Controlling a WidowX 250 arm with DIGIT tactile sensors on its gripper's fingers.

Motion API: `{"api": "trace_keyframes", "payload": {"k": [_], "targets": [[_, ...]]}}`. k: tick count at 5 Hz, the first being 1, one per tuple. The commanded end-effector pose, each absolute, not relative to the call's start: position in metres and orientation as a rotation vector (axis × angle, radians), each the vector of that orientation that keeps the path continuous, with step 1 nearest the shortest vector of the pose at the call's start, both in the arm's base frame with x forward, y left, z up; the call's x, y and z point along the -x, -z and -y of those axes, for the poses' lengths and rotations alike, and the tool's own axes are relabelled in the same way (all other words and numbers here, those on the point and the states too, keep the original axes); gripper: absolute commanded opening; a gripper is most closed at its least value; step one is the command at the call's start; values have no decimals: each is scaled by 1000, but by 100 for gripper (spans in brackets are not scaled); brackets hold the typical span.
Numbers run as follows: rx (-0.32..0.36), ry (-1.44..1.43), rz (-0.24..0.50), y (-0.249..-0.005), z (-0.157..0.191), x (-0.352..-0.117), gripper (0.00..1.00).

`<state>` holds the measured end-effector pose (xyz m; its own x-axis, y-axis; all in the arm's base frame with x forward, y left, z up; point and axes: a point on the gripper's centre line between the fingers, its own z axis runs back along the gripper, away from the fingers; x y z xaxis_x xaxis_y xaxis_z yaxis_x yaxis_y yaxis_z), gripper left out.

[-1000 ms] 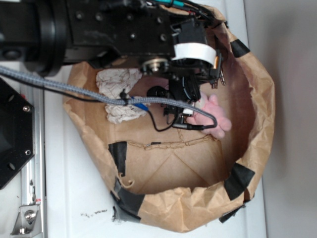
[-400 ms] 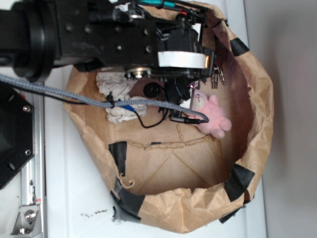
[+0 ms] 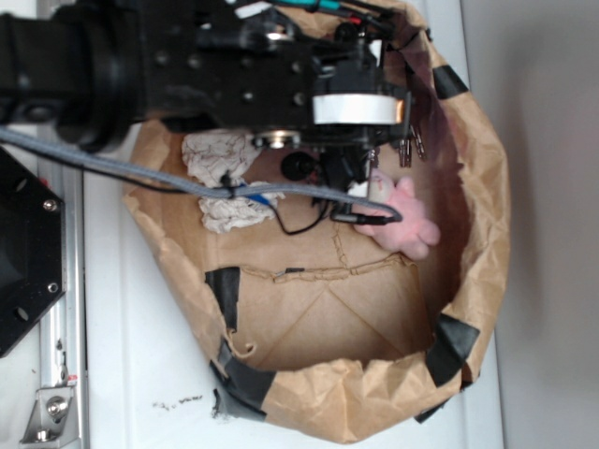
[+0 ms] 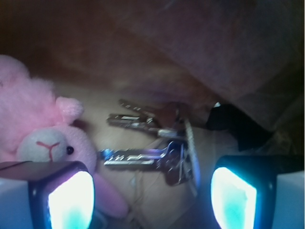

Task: Grab the silver keys.

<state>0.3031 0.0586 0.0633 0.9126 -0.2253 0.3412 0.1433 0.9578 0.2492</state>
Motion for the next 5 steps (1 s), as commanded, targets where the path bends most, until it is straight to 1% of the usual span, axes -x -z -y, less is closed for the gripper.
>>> {"api": "trace_keyframes", "payload": {"k": [1,2,4,5], "targets": [[-295,123,467,-85,-76,-318,100],[-315,117,471,-82,-77,-320,100],[-329,114,463,-78,-76,-323,100],[-328,141,437,-66,-72,-324,100]]}}
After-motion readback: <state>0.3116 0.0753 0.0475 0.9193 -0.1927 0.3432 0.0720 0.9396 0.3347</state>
